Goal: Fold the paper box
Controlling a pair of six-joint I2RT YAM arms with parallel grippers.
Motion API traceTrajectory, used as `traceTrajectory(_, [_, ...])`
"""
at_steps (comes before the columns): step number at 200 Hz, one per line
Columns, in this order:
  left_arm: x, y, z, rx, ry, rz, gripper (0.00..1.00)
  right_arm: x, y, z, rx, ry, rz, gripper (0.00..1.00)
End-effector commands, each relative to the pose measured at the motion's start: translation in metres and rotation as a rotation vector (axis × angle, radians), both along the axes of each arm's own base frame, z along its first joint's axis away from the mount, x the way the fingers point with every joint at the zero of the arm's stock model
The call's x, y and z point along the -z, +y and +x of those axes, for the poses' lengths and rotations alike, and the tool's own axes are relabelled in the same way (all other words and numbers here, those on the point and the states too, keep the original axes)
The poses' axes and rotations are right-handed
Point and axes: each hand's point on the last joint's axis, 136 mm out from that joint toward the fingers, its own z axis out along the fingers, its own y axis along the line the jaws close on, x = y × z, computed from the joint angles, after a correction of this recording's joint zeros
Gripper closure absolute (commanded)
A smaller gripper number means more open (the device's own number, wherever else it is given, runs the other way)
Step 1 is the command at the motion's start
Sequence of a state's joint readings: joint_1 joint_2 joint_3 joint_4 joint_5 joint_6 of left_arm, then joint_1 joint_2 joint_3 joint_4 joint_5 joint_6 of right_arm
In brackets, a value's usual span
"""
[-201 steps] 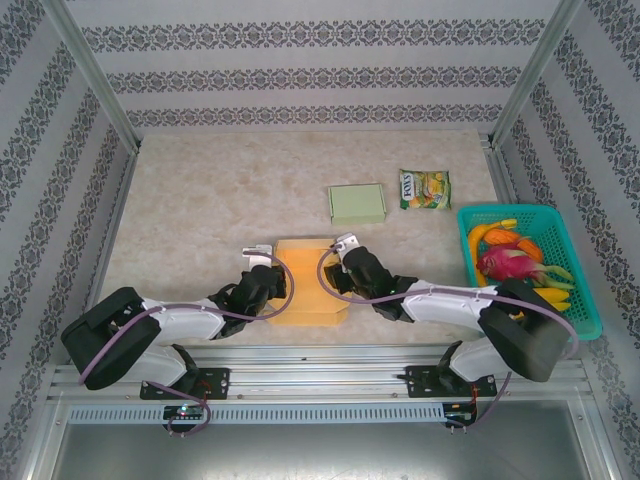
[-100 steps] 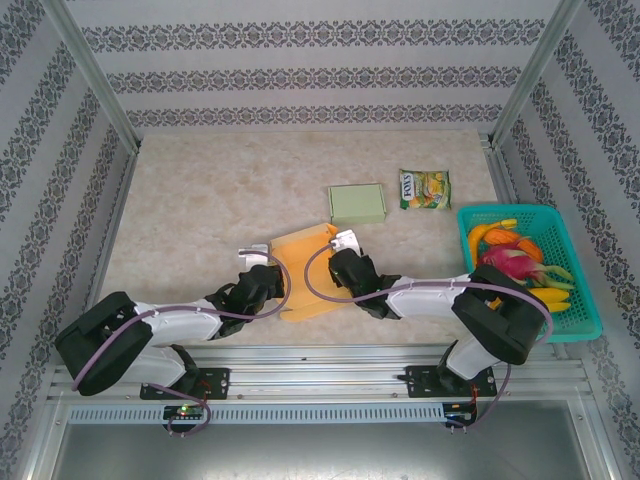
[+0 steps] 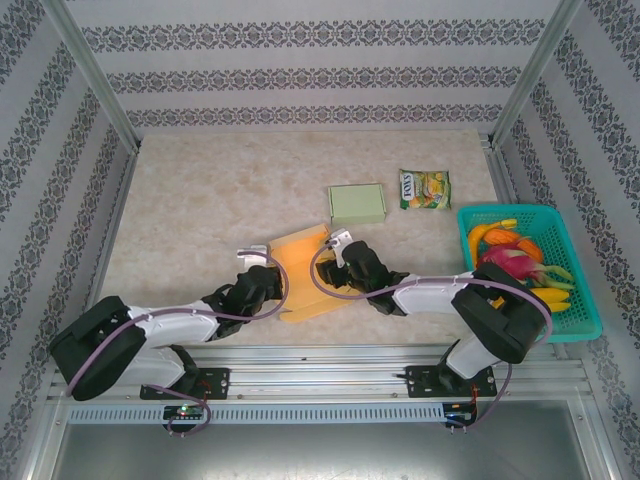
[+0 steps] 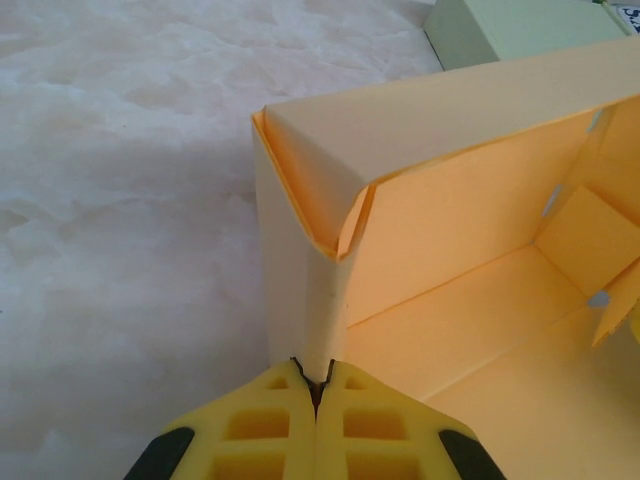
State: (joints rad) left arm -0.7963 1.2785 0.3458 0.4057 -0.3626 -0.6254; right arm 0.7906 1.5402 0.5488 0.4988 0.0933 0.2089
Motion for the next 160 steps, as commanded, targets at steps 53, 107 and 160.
traceTrajectory(53, [-0.009,0.024,-0.003,-0.066,-0.028,0.071,1.00,-0.041,-0.020,-0.024,-0.081,-0.003,0.075,0.43])
traceTrajectory(107, [-0.029,0.027,-0.010,-0.020,-0.105,0.034,1.00,-0.063,-0.061,-0.024,-0.055,-0.008,0.150,0.34])
traceTrajectory(160, [-0.047,0.026,-0.024,0.053,-0.176,-0.027,1.00,-0.071,-0.040,-0.030,-0.223,0.025,0.244,0.35])
